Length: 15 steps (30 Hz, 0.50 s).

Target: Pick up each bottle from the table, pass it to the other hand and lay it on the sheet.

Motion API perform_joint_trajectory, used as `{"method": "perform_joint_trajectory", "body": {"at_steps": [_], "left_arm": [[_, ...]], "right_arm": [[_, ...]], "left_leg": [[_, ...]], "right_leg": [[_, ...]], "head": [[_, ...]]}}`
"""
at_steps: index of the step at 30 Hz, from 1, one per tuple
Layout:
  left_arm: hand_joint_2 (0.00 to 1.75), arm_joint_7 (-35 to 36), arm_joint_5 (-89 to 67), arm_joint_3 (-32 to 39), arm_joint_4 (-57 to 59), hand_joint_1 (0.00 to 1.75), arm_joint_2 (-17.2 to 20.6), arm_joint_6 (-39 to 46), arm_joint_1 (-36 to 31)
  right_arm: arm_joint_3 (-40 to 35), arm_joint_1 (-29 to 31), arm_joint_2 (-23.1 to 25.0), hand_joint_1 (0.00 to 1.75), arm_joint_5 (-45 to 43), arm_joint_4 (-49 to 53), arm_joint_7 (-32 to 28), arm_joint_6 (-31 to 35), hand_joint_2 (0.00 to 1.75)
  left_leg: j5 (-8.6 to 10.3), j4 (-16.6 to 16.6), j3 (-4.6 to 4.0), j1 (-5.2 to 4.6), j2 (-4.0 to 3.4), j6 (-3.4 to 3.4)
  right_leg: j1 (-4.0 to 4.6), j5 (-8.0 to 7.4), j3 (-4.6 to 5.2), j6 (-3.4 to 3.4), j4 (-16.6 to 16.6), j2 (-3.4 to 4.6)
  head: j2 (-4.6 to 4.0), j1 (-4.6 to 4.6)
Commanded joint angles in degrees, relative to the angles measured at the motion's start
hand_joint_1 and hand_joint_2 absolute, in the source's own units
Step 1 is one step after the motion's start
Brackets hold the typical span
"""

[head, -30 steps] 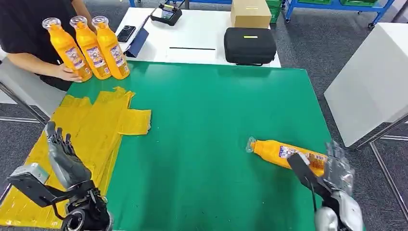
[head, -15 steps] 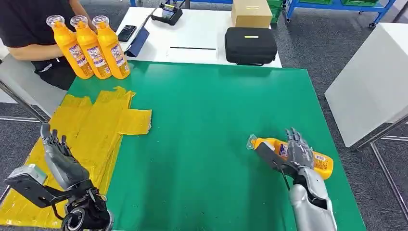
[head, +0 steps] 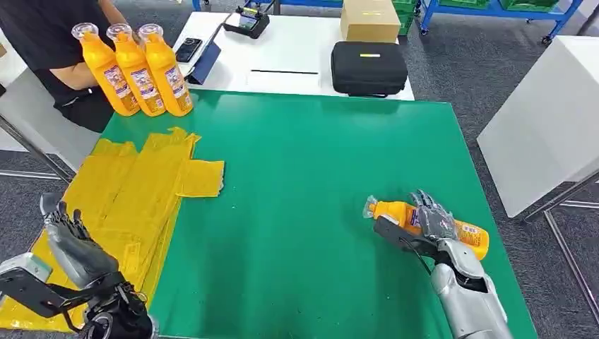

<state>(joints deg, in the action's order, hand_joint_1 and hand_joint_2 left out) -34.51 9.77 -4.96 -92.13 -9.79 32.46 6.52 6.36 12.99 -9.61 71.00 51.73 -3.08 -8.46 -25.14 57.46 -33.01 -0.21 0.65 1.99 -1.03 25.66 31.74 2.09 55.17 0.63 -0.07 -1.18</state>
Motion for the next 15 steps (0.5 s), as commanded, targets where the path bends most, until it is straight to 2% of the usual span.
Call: {"method": "perform_joint_trajectory", "body": {"at_steps": [1, 4, 15], "left_arm": [[0.00, 0.66, 0.53, 2.79, -3.52, 0.00, 1.07, -0.43, 3.14], [0.00, 0.82, 0.33, 3.14, -4.01, 0.00, 0.61, -0.43, 3.48], [0.00, 1.06, -0.04, 3.14, -4.16, 0.00, 0.27, -0.41, 3.65]], "right_arm": [[0.19, -13.95, -7.24, 0.00, -3.92, 18.33, 3.29, -6.71, 1.75], [2.09, -16.49, -7.14, 0.00, -4.14, 22.73, 3.74, -8.16, 1.75], [2.82, -16.32, -6.80, 0.00, -3.42, 22.99, 3.95, -9.00, 1.75]], "left_leg": [[-0.03, -0.03, 0.09, -0.01, 0.35, -0.10], [-0.04, 0.00, 0.05, -0.03, 0.45, -0.09], [-0.05, -0.03, -0.06, -0.03, 0.15, -0.09]], "right_leg": [[0.01, 0.14, -0.24, -0.09, -0.03, -0.42], [-0.02, 0.14, -0.20, -0.07, -0.01, -0.48], [-0.04, 0.03, -0.07, -0.06, -0.02, -0.18]], "head": [[0.00, 0.00], [0.00, 0.02], [0.00, -0.02]]}}
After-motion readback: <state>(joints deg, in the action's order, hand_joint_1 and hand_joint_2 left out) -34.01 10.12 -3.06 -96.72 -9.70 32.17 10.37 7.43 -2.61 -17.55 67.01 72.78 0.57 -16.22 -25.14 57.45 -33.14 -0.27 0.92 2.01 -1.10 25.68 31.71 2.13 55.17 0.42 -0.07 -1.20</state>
